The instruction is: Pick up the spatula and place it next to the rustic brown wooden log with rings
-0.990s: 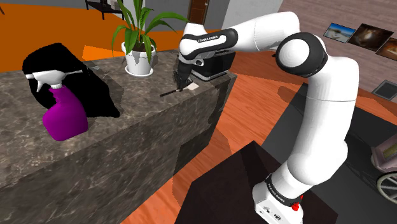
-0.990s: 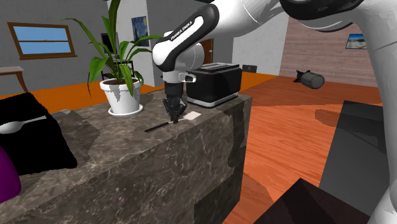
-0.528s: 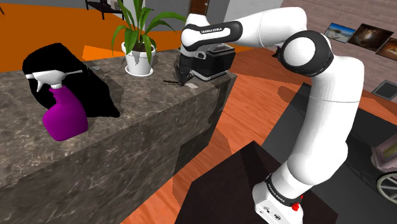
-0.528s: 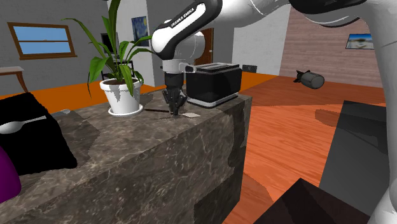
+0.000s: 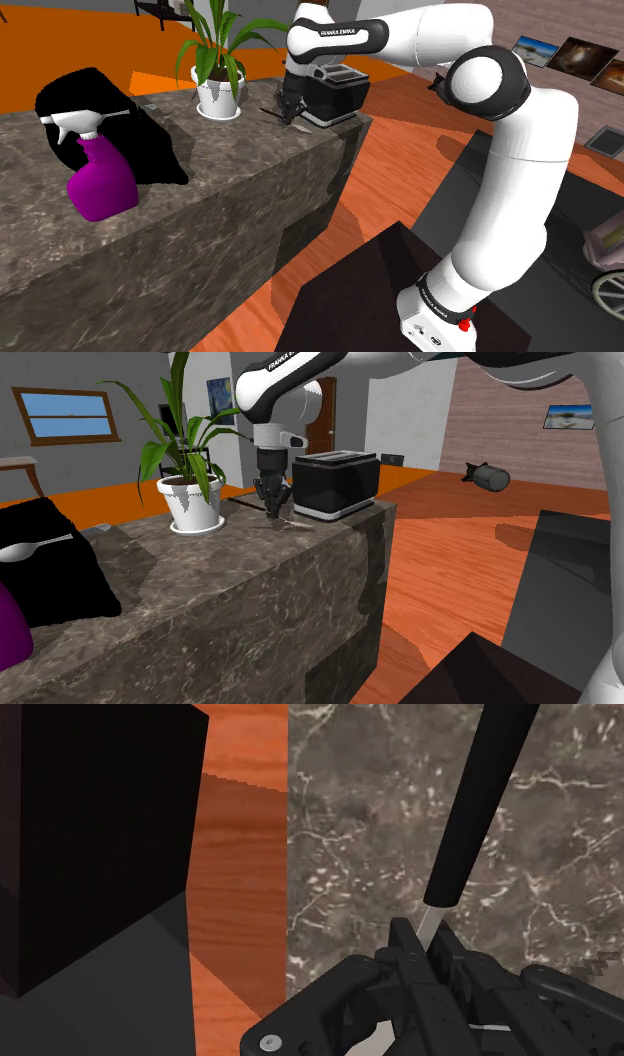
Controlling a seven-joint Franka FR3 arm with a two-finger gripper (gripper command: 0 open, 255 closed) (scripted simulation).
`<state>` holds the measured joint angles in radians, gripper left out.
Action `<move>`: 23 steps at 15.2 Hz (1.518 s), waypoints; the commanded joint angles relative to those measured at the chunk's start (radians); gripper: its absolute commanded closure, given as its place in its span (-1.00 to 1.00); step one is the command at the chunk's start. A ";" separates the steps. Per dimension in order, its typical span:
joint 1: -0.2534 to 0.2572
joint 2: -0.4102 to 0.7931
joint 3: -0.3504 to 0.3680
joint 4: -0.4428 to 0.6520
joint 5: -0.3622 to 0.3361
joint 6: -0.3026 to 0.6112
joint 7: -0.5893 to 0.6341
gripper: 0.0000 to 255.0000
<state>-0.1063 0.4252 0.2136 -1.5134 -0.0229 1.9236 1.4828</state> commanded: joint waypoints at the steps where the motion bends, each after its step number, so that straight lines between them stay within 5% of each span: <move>1: 0.001 -0.006 0.001 0.019 0.001 -0.025 0.002 1.00; 23: 0.016 0.006 0.005 0.335 -0.002 -0.328 0.013 1.00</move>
<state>-0.0914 0.4290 0.2187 -1.1973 -0.0245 1.6122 1.4957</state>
